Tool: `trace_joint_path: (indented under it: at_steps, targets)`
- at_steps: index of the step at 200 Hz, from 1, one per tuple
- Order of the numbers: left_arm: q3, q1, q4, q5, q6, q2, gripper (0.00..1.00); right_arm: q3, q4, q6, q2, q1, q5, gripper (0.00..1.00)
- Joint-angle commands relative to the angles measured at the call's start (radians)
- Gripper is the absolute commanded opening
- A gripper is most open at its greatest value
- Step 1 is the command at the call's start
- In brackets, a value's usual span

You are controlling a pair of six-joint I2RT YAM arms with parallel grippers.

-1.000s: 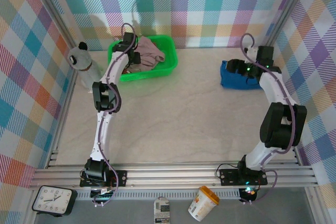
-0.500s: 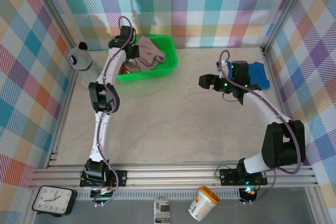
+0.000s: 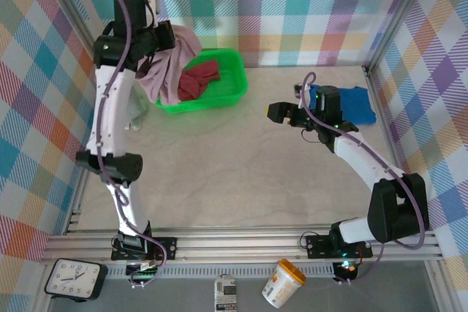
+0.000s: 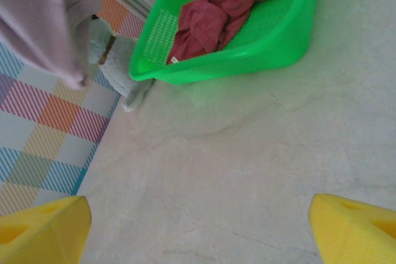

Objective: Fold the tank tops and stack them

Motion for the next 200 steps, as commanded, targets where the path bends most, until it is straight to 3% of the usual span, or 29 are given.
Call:
trace_joint_path:
  at_steps: [1,24,44,79,101,116,127,150,175,200]
  targets:
    - [-0.026,-0.067,-0.076,0.112,-0.097,-0.092,0.00,-0.010,0.039,-0.001,-0.052,0.004,-0.031,0.90]
    - [-0.168,-0.171,-0.067,0.140,-0.179,-0.203,0.00,-0.046,0.028,-0.017,-0.109,0.004,-0.037,0.89]
    - [-0.398,-0.265,0.051,0.159,-0.290,-0.323,0.00,-0.078,-0.030,-0.053,-0.178,0.004,-0.024,0.88]
    - [-1.027,-0.409,0.448,0.192,-0.535,-0.490,0.00,-0.137,-0.183,-0.125,-0.345,0.004,0.021,0.86]
    - [-1.372,-0.454,0.608,0.180,-0.639,-0.488,0.03,-0.157,-0.276,-0.154,-0.406,0.008,0.010,0.84]
    - [-1.511,-0.466,0.629,0.129,-0.643,-0.471,0.06,-0.170,-0.339,-0.157,-0.428,0.012,0.015,0.83]
    - [-1.579,-0.456,0.607,0.081,-0.642,-0.456,0.08,-0.200,-0.346,-0.140,-0.451,0.017,0.030,0.82]
    - [-1.588,-0.442,0.486,-0.056,-0.588,-0.432,0.22,-0.273,-0.376,-0.109,-0.472,0.041,0.086,0.79]
    - [-1.548,-0.407,0.356,-0.199,-0.548,-0.436,0.46,-0.338,-0.418,-0.080,-0.445,0.077,0.139,0.73]
    - [-1.510,-0.414,0.320,-0.215,-0.465,-0.471,0.57,-0.406,-0.411,-0.062,-0.417,0.130,0.178,0.69]
